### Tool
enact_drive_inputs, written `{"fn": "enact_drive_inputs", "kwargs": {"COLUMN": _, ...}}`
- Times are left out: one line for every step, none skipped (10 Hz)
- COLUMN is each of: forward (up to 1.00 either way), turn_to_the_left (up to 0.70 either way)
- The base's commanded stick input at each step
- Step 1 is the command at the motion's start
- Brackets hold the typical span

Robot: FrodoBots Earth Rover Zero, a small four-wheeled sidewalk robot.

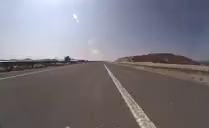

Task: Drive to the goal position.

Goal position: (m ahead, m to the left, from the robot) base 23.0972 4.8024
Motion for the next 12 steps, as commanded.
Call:
{"fn": "enact_drive_inputs", "kwargs": {"forward": 1.0, "turn_to_the_left": 0.27}}
{"fn": "enact_drive_inputs", "kwargs": {"forward": 1.0, "turn_to_the_left": 0.27}}
{"fn": "enact_drive_inputs", "kwargs": {"forward": 1.0, "turn_to_the_left": 0.27}}
{"fn": "enact_drive_inputs", "kwargs": {"forward": 1.0, "turn_to_the_left": 0.27}}
{"fn": "enact_drive_inputs", "kwargs": {"forward": 1.0, "turn_to_the_left": 0.25}}
{"fn": "enact_drive_inputs", "kwargs": {"forward": 1.0, "turn_to_the_left": 0.12}}
{"fn": "enact_drive_inputs", "kwargs": {"forward": 1.0, "turn_to_the_left": 0.0}}
{"fn": "enact_drive_inputs", "kwargs": {"forward": 1.0, "turn_to_the_left": 0.0}}
{"fn": "enact_drive_inputs", "kwargs": {"forward": 1.0, "turn_to_the_left": 0.0}}
{"fn": "enact_drive_inputs", "kwargs": {"forward": 1.0, "turn_to_the_left": 0.0}}
{"fn": "enact_drive_inputs", "kwargs": {"forward": 1.0, "turn_to_the_left": 0.0}}
{"fn": "enact_drive_inputs", "kwargs": {"forward": 1.0, "turn_to_the_left": 0.0}}
